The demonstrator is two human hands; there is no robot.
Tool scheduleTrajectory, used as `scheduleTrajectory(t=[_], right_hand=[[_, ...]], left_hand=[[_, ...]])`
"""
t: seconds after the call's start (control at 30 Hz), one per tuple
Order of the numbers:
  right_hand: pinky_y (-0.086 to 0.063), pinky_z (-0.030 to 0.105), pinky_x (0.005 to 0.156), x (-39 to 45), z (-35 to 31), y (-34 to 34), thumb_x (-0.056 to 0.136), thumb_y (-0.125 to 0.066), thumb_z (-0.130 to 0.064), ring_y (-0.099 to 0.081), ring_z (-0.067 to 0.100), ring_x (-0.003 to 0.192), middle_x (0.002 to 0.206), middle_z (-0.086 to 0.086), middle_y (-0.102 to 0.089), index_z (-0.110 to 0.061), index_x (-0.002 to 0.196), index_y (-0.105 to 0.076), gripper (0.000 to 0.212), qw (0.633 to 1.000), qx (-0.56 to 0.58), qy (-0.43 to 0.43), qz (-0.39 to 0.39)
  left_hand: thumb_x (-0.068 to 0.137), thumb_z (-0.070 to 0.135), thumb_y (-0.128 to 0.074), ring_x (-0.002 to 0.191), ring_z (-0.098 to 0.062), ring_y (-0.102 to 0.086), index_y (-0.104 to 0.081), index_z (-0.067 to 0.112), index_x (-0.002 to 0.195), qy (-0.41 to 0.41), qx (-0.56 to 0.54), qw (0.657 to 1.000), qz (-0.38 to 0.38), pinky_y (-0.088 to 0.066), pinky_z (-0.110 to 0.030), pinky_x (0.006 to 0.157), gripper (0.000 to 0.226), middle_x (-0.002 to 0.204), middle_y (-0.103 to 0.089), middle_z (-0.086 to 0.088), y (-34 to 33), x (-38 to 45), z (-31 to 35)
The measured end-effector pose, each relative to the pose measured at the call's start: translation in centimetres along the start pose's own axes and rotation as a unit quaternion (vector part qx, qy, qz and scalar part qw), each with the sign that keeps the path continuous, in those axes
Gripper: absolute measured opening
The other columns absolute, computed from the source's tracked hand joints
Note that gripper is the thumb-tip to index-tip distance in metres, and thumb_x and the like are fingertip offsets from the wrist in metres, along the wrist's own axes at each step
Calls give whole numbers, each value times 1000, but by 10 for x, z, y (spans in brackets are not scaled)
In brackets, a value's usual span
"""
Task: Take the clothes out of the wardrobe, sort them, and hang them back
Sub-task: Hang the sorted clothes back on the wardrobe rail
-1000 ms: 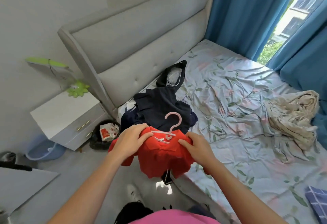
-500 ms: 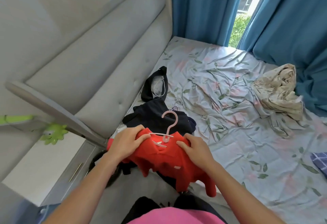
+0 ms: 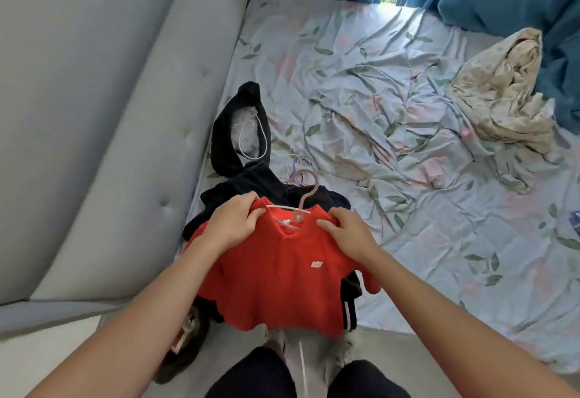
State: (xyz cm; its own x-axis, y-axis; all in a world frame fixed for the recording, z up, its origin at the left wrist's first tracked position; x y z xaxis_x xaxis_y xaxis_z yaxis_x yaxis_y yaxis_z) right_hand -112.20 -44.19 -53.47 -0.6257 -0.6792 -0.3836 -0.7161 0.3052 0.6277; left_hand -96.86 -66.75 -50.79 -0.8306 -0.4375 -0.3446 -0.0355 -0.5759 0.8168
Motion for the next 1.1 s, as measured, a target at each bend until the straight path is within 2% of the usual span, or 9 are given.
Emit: scheduleTrajectory(t=[0.1,0.23,0.4,0.5,0.6,0.7,0.83,0.93,1.1], right_hand=[[-45,47,78,77,41,-37,100,-61,-47,-53,21,86,84,-4,-51,-23,74,-47,38,999,-43,-23,-5],[-41,44,100,163,97,-77,99,-64,-42,-45,34,116,118,9,-52,-14,98,-66,28,995,-93,-38,0],[-39,40,106,215,138,-109,98,-66,-42,-46,35,128,141,7,-56,-11,104,-74,33,991,-121,-33,-50],[-37,34,100,223,141,-120,94,-72,-39,-45,30,123,133,4,-60,-12,81,-68,30,991,-119,-19,-65],[-37,33,93,226,139,-123,91,-75,-36,-44,26,116,116,3,-63,-14,72,-63,32,991,-119,-24,-55],[-38,36,89,225,135,-121,92,-75,-38,-44,24,109,99,-1,-62,-12,74,-63,34,994,-94,-32,-46],[-39,39,72,215,125,-111,93,-73,-37,-53,24,84,75,-6,-57,-20,75,-53,32,999,-34,-17,14],[-41,43,68,204,119,-108,91,-75,-37,-54,21,71,71,-2,-58,-15,81,-48,36,998,22,-33,49],[-44,47,68,176,94,-98,86,-77,-41,-47,14,64,67,-5,-52,-19,83,-41,42,996,74,-41,5]], left_hand=[[102,38,-57,102,-27,-58,-54,22,99,-10,23,999,-24,-46,-43,83,17,101,-57,-2,-41,87,-33],[102,32,-57,109,-34,-58,-51,18,106,-102,93,990,-35,-50,-49,92,16,109,-57,-9,-96,178,-63],[104,33,-54,119,-33,-56,-59,9,115,-191,184,960,-95,-44,-42,101,26,123,-62,-12,-147,233,-80],[105,37,-53,132,-32,-50,-59,10,129,-184,198,951,-152,-44,-46,107,37,142,-53,-9,-161,245,-97],[104,40,-53,126,-32,-49,-63,12,124,-199,220,943,-155,-43,-45,102,36,135,-52,-10,-164,251,-100],[104,42,-53,117,-34,-49,-64,13,118,-193,235,939,-159,-40,-45,97,35,125,-53,-12,-160,254,-97],[105,42,-52,114,-36,-52,-59,13,112,-184,214,948,-147,-40,-48,94,30,118,-54,-13,-146,250,-91],[105,39,-53,106,-33,-55,-49,19,100,-176,150,964,-135,-36,-42,82,21,105,-52,-6,-131,234,-87],[106,39,-52,93,-23,-55,-40,25,94,-132,49,982,-123,-33,-38,75,22,95,-49,6,-97,177,-77]])
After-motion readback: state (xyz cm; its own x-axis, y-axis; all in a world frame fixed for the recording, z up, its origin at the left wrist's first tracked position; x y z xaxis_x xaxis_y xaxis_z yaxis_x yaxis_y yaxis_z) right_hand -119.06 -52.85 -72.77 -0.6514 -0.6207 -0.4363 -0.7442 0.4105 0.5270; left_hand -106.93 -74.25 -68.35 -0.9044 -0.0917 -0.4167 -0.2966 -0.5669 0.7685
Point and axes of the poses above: each hand's wrist, its own x-axis towards the middle knuckle, its own y-axis out of the back of the hand, z = x × y, the point moved 6 cm from there along x, towards the middle knuckle
